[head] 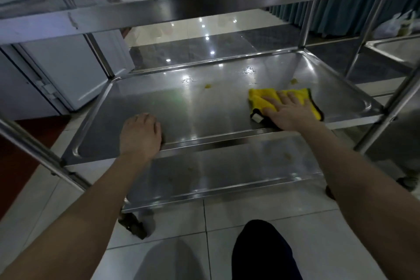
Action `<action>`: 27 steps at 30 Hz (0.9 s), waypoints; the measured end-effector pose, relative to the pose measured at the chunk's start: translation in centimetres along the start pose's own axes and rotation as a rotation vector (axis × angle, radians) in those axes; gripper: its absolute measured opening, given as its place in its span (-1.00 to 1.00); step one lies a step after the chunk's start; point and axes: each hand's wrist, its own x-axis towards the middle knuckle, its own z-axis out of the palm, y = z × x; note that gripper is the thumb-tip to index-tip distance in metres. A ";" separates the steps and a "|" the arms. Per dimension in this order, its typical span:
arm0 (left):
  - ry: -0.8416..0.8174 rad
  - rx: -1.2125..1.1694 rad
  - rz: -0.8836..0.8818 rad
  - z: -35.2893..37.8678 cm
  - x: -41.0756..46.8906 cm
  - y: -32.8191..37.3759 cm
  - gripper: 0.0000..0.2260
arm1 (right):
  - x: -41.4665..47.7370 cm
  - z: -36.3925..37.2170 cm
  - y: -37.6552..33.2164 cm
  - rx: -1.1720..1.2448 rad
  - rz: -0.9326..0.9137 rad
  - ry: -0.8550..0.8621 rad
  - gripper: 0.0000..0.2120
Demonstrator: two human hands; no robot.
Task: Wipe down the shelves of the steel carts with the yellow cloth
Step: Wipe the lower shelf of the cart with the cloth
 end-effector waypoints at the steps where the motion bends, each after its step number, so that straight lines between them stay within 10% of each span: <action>1: 0.048 0.008 0.010 -0.3 -0.4 0.8 -0.61 | -0.2 0.0 0.6 0.012 0.055 0.023 -0.36; 14: -0.063 -0.102 0.091 2.9 2.0 18.3 -0.61 | -0.2 0.8 0.6 0.006 -0.221 0.031 -0.36; 22: -0.069 -0.136 0.065 3.1 1.8 18.6 -0.66 | 4.2 -2.8 15.3 0.003 0.158 0.023 -0.20; 27: -0.100 -0.121 0.037 2.7 1.6 19.3 -0.64 | 7.5 -1.9 4.2 0.012 0.057 -0.005 -0.21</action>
